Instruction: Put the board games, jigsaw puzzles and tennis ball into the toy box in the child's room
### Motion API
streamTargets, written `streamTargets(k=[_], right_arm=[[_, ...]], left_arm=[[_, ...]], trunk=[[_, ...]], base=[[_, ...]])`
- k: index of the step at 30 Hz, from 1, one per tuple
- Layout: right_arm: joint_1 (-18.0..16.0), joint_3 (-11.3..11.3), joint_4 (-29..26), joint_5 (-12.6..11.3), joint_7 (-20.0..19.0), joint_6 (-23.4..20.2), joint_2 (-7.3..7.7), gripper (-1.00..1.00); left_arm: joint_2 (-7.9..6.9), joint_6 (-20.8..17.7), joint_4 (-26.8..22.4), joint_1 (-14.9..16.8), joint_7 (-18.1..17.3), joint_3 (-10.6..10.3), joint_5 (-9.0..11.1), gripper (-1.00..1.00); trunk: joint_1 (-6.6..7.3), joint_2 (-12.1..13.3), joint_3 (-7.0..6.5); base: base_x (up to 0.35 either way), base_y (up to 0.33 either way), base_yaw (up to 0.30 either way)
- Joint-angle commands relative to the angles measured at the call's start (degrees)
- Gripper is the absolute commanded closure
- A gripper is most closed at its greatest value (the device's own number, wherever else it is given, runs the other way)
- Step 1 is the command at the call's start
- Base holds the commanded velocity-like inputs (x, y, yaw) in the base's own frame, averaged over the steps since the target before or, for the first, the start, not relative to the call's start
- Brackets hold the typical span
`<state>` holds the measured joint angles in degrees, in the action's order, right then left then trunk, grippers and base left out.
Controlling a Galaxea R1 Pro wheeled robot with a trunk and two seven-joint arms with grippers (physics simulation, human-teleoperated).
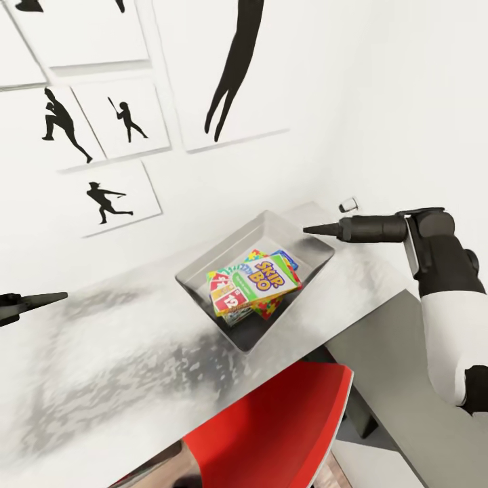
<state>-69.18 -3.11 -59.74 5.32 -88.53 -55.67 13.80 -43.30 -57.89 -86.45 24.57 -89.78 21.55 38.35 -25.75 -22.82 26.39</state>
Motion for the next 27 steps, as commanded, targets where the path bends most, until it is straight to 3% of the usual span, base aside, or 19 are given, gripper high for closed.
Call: streamTargets(k=[1, 10, 19, 24, 27], right_arm=[[1.08, -0.10, -1.48, -0.52, -0.47, -0.72, -0.05, -1.00], [5.57, -0.07, -7.89, -2.41, -0.34, -0.93, -0.21, -1.00], [6.43, 0.02, -10.82, -2.44, -0.33, -1.61, -0.35, -1.00], [6.50, 0.03, -11.11, -2.26, -0.27, -1.70, -1.78, -1.00], [6.51, 0.18, -11.21, -1.91, -0.09, -1.72, -3.45, -1.00]], left_arm=[[-0.03, -0.62, -0.01, 0.04, -0.22, -0.02, -0.03, -1.00], [-0.03, -0.91, -0.03, 0.07, -0.22, -0.02, -0.03, -1.00], [-0.03, -0.99, -0.03, 0.12, -0.22, -0.02, -0.03, -1.00], [-0.03, -1.11, -0.03, 0.12, -0.22, -0.02, -0.03, -1.00], [-0.03, -1.15, -0.03, 0.12, -0.22, -0.02, -0.03, -1.00]], trunk=[[-0.04, -0.10, -0.01], [-0.04, -0.10, -0.86], [-0.04, -0.10, -1.71], [-0.04, -0.10, -2.18], [-0.04, -0.10, -2.46]], base=[[-0.044, 0.000, 0.000], [-0.184, 0.000, 0.000], [-0.031, 0.000, 0.000], [-0.051, 0.011, 0.000], [-0.049, 0.011, 0.017]])
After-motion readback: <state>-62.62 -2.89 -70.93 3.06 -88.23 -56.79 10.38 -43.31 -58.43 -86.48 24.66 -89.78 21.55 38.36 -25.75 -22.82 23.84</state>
